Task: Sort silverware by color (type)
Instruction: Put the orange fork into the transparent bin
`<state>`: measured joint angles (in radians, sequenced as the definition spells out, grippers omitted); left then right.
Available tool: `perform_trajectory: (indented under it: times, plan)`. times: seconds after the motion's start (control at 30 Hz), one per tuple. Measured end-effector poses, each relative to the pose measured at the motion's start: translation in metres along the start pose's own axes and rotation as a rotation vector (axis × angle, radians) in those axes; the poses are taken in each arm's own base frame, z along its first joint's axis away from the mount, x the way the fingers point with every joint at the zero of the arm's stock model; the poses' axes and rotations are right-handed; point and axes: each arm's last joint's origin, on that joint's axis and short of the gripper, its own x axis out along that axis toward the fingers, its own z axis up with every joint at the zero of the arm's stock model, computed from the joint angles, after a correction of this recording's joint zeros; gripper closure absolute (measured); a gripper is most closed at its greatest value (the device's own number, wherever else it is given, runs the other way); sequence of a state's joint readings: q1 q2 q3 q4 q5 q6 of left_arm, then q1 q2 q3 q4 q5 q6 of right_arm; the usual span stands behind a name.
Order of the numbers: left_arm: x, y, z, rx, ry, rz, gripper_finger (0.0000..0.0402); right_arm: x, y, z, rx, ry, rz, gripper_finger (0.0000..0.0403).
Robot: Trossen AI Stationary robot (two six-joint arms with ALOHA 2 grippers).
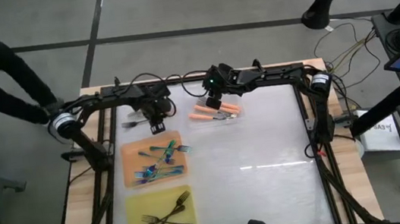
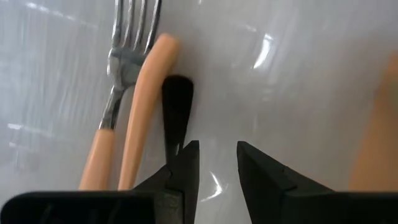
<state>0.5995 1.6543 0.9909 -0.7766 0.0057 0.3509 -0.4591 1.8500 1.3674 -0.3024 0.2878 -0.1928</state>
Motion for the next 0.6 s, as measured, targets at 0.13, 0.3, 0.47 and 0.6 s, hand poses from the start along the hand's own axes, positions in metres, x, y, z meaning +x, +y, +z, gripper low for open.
perform_trajectory:
  times: [0.13, 0.3, 0.47, 0.6]
  plan:
    - [-0.002, 0.002, 0.003, 0.026, -0.033, -0.001, 0.0313, 0.000, 0.000, 0.000, 0.001, -0.004, -0.001, 0.0255]
    - [-0.004, 0.006, 0.007, 0.047, -0.071, 0.019, 0.0313, 0.000, 0.000, 0.001, 0.000, -0.005, -0.001, 0.0255]
    - [-0.004, 0.011, 0.008, 0.036, -0.096, 0.031, 0.0313, 0.000, 0.000, 0.001, -0.013, -0.011, -0.002, 0.0255]
    - [-0.004, 0.015, 0.008, 0.023, -0.108, 0.046, 0.0313, 0.000, -0.001, 0.002, -0.021, -0.024, -0.005, 0.0255]
